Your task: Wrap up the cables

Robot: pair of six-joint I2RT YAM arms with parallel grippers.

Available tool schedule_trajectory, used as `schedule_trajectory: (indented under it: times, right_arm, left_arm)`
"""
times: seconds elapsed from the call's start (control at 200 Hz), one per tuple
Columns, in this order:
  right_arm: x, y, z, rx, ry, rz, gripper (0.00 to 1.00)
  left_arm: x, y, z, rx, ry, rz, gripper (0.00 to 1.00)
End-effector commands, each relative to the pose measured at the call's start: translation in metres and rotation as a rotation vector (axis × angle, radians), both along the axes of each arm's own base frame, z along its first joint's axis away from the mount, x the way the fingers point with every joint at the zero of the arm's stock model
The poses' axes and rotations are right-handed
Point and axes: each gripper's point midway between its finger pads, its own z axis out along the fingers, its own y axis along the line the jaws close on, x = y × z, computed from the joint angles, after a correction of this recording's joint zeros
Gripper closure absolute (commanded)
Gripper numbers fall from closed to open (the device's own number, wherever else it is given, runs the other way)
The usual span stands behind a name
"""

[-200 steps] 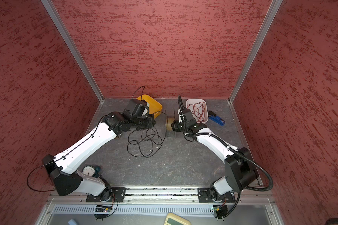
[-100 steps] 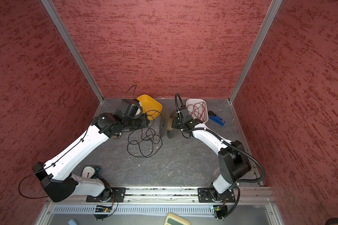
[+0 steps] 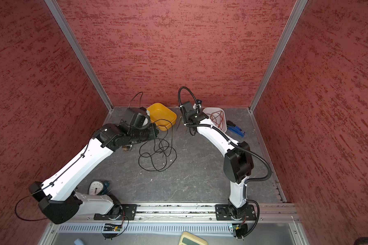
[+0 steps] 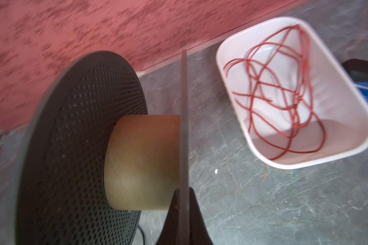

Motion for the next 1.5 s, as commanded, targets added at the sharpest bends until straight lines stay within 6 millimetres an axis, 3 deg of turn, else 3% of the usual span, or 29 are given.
schedule_trajectory:
  times: [0.0,0.095,0.601,0.832,0.902,0.962,1.308,1.493]
  right_arm:
    - [0.005,-0.021,0.003,-0.029,-0.003,-0.200,1.00]
    - [0.010,-0.018,-0.011,-0.008,0.029,-0.253,1.00]
    - [0.020,-0.012,-0.035,-0.104,0.067,-0.303,1.00]
    - [0.030,0.003,-0.024,-0.066,0.038,-0.222,0.81]
    - [0.031,0.004,-0.019,-0.066,0.029,-0.210,0.67]
    - [0.032,0.005,-0.016,-0.065,0.023,-0.194,0.61]
    - [0.029,0.013,-0.010,-0.027,0.019,-0.148,0.58]
    - [0.022,0.025,-0.016,0.106,0.032,-0.127,0.56]
  left_arm:
    - [-0.002,0.005,-0.003,0.009,0.007,0.018,1.00]
    - [-0.003,0.005,-0.002,0.006,0.008,0.014,1.00]
    - [-0.010,0.008,0.001,0.005,0.002,0.015,1.00]
    - [-0.012,0.009,-0.001,0.002,0.004,0.015,1.00]
    - [-0.012,0.010,-0.002,-0.001,0.002,0.017,1.00]
    - [-0.012,0.010,-0.002,-0.004,0.001,0.021,1.00]
    - [-0.014,0.010,-0.004,-0.004,0.002,0.021,1.00]
    - [-0.014,0.010,-0.006,-0.006,0.005,0.024,1.00]
